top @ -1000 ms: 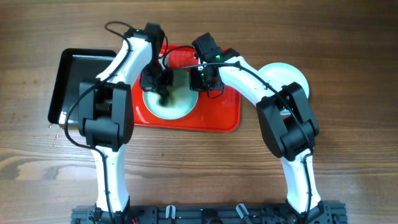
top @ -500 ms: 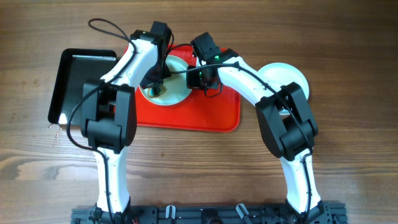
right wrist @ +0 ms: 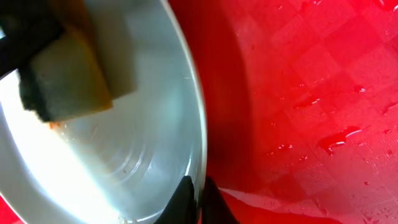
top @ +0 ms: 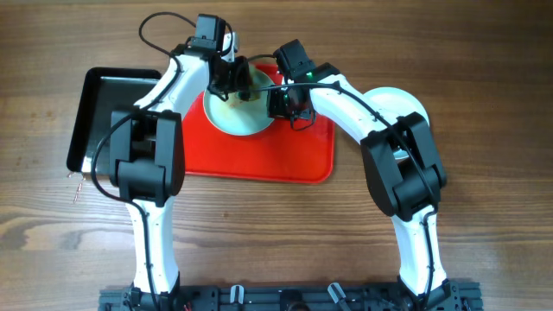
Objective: Clean dirty plates on tray and stack at the side
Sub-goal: 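Scrub the last plate on the tray with the sponge in the left gripper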
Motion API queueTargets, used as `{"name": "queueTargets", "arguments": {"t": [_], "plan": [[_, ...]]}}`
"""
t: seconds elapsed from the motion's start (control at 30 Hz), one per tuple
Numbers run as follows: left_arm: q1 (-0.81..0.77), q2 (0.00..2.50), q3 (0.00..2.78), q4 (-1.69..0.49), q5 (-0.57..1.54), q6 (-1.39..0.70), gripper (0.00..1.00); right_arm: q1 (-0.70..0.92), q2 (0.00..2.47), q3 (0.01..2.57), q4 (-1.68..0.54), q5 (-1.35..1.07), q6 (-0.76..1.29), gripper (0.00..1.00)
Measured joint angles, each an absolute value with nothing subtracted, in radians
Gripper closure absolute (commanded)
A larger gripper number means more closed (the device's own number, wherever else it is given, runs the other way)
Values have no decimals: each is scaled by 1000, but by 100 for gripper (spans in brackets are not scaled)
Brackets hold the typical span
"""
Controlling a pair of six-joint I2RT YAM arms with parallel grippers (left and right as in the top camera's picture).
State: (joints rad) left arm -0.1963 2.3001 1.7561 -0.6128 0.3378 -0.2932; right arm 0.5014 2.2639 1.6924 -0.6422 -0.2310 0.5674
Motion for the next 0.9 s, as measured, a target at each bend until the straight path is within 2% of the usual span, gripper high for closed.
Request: {"name": "queueTargets", "arguments": {"t": [0.03, 0.07, 0.1, 0.27, 0.3, 0.37, 0.47, 0.67, 0.9], "plan": [[-187, 2296, 1777, -672, 332, -300, 96, 502, 2264, 1692, -640, -231, 564, 93], [-169, 2285, 1800, -744, 324, -320, 96, 505, 2264, 1692, -635, -232, 558, 85], [-144, 2261, 1821, -795, 318, -348, 96, 515, 2265, 1692, -632, -233, 550, 82], [8, 2063, 1880, -971, 299, -409, 96, 532, 2273, 1692, -620, -247, 537, 82], [11, 2059, 1883, -992, 297, -403, 96, 532, 2273, 1692, -620, -247, 537, 84], [-13, 2072, 1880, -1079, 296, -350, 96, 532, 2273, 1692, -620, -247, 529, 96], [-129, 2112, 1824, -1131, 296, -233, 96, 532, 2274, 1691, -620, -247, 527, 96], [-152, 2121, 1615, -1078, 293, -199, 96, 532, 2274, 1691, -613, -247, 527, 96], [-147, 2099, 1437, -715, 344, -252, 96, 515, 2274, 1691, -607, -230, 532, 96]]}}
